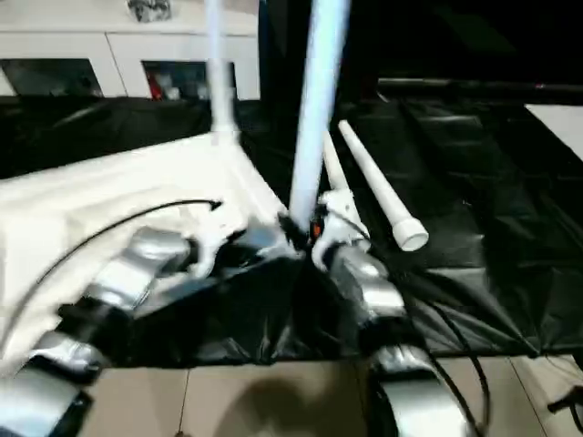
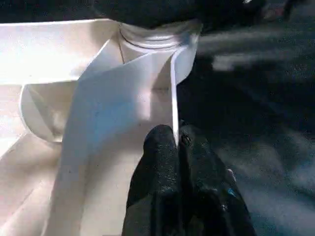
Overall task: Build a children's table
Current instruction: Rotate leg to tighten
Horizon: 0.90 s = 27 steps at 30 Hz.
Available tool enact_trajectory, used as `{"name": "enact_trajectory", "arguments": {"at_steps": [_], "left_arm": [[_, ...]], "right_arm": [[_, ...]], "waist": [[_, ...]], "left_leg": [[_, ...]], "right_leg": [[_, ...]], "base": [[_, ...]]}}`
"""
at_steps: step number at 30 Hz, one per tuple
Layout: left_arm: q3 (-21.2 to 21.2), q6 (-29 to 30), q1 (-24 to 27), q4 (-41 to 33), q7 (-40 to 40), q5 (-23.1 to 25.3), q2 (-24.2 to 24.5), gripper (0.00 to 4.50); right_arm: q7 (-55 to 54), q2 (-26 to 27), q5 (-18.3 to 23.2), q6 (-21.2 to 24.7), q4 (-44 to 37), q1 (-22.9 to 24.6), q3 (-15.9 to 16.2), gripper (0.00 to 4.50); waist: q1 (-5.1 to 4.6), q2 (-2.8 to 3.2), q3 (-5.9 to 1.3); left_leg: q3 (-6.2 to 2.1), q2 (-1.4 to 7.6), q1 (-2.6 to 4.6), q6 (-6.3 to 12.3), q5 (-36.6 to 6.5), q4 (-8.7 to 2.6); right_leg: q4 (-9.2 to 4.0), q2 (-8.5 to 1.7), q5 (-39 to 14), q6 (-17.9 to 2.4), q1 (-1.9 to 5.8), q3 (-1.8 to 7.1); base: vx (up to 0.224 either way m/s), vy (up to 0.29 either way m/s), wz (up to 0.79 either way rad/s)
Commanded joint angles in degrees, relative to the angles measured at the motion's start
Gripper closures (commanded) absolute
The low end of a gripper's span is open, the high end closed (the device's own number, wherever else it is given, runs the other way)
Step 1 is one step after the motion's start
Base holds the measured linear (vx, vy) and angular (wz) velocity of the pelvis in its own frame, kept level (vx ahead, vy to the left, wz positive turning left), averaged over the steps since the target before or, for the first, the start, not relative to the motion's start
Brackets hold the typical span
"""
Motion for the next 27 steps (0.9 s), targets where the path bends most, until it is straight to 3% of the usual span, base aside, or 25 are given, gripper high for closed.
{"name": "enact_trajectory", "arguments": {"at_steps": [1, 2, 4, 13, 14, 19, 21, 23, 24, 27], "left_arm": [[-0.71, 0.07, -1.79, -1.58, 0.81, -0.82, -2.62, 4.50], [-1.04, 0.39, -1.45, -2.05, 1.23, -0.53, -3.32, 4.50], [-1.23, 0.45, -1.25, -2.32, 1.34, -0.40, -3.61, 4.50], [-1.53, 0.47, 0.16, -4.21, 1.07, -0.26, -2.84, 4.50], [-1.61, 0.22, 0.31, -4.38, 0.72, -0.38, -2.56, 4.50], [-1.76, -1.10, 0.72, -4.53, -0.96, -0.66, -1.26, 4.50], [-1.85, -2.15, 0.89, -4.56, -2.46, -0.54, -0.42, 4.50], [-2.05, -3.23, 0.98, -4.49, -4.27, -0.62, 0.30, 4.50], [-2.22, -3.85, 0.94, -4.33, -5.11, -0.64, 0.70, 4.50], [-2.64, -5.17, 0.84, -4.00, -7.01, -0.69, 1.68, 4.50]], "right_arm": [[-4.13, 2.24, 1.27, 2.83, 7.19, 1.52, -0.71, 1.78], [-5.01, 3.29, 1.99, 2.41, 8.25, 0.43, -1.64, 1.78], [-5.25, 3.95, 2.28, 2.27, 8.83, -0.27, -2.10, 1.78], [-6.76, 6.25, 0.25, -1.48, 12.54, -3.67, -2.85, 1.78], [-6.85, 6.19, 0.27, -1.99, 12.62, -3.83, -3.01, 1.43], [-4.87, 5.20, 1.32, -3.70, 11.81, -4.74, -4.28, 0.98], [-2.53, 4.18, 0.96, -5.32, 10.52, -5.10, -4.20, 0.89], [2.07, 3.07, 1.85, -5.62, 7.60, -4.56, -4.50, 0.89], [4.56, 2.20, 2.12, -5.08, 5.70, -3.88, -4.12, 0.89], [10.45, -0.21, 2.00, -3.68, 1.28, -1.92, -2.32, 0.89]], "waist": [[0.52, 0.26, -2.79], [0.61, -0.03, -2.80], [0.59, 0.23, -2.77], [0.01, -0.13, -2.47], [-0.08, -0.20, -2.42], [-0.13, -0.27, -2.61], [0.13, -0.26, -3.14], [0.18, -0.41, -3.69], [0.10, -0.44, -3.77], [0.48, -0.53, -4.04]], "left_leg": [[-0.16, 1.66, -0.59, 1.48, -6.50, -4.10], [-0.12, 1.61, -0.74, 1.95, -6.02, -4.12], [-0.19, 1.69, -0.70, 2.09, -6.26, -4.23], [-0.29, 1.86, -0.55, 1.04, -10.54, -4.73], [-0.27, 1.80, -0.63, 1.08, -10.57, -4.73], [-0.12, 1.82, -0.55, 1.73, -8.91, -4.63], [0.00, 1.79, -0.70, 2.42, -4.98, -4.21], [0.01, 1.66, -1.14, 4.78, 1.82, -3.63], [0.09, 1.52, -1.20, 6.36, 3.23, -3.33], [0.05, 1.59, -1.01, 9.69, 5.51, -2.92]], "right_leg": [[-5.58, -5.54, -6.88, -11.11, 2.57, 3.97], [-5.55, -5.50, -5.76, -10.94, 2.71, 3.92], [-5.48, -5.51, -5.34, -10.87, 2.63, 3.87], [-6.00, -5.71, -9.91, -10.38, 2.30, 4.00], [-6.11, -5.71, -10.44, -10.18, 2.31, 4.00], [-5.96, -5.59, -7.87, -10.44, 2.32, 4.10], [-5.16, -5.53, -1.79, -11.41, 2.64, 4.11], [-3.73, -5.10, 10.91, -13.08, 2.95, 3.89], [-3.39, -5.07, 15.18, -13.76, 2.97, 3.84], [-2.95, -5.03, 20.36, -14.64, 3.06, 3.68]], "base": [[0.000, 0.000, 0.00], [0.000, 0.000, 0.00], [0.000, 0.000, 0.00], [0.000, 0.000, 0.00], [0.000, 0.000, 0.00], [0.000, 0.000, 0.00], [0.000, 0.000, 0.00], [0.000, 0.000, 0.00], [0.000, 0.000, 0.00], [0.000, 0.000, 0.00]]}}
